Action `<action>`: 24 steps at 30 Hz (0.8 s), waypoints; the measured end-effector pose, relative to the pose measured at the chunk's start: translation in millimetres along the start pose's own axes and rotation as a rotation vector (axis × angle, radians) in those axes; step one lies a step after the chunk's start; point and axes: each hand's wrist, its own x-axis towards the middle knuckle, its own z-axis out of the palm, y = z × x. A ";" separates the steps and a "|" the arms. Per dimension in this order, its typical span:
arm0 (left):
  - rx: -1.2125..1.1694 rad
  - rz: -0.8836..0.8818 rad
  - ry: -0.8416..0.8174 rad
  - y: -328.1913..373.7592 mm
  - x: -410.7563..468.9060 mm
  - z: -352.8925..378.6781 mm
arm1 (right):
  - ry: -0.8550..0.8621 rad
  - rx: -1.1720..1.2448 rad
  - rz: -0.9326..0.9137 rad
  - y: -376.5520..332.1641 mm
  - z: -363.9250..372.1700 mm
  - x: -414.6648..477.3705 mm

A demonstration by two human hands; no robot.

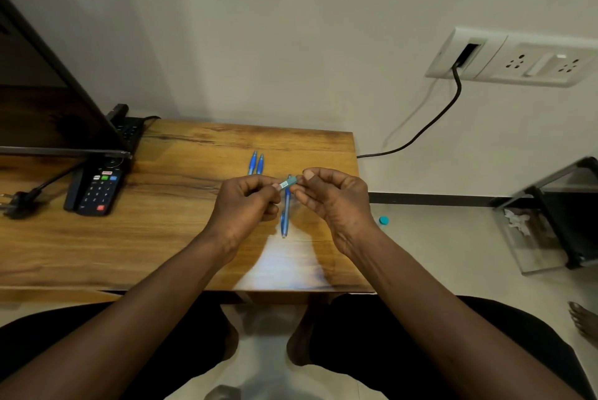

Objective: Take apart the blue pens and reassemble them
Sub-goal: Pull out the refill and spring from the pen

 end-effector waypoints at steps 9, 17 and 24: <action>-0.021 0.010 -0.010 -0.9 -1.4 1.0 | 0.003 0.027 0.000 -0.5 1.0 -0.1; -0.064 0.005 -0.035 0.4 -3.3 0.3 | -0.005 0.031 -0.029 -3.0 1.9 -1.4; -0.105 -0.006 -0.057 2.2 -4.5 -1.2 | 0.006 -0.029 -0.056 -4.3 5.2 -1.3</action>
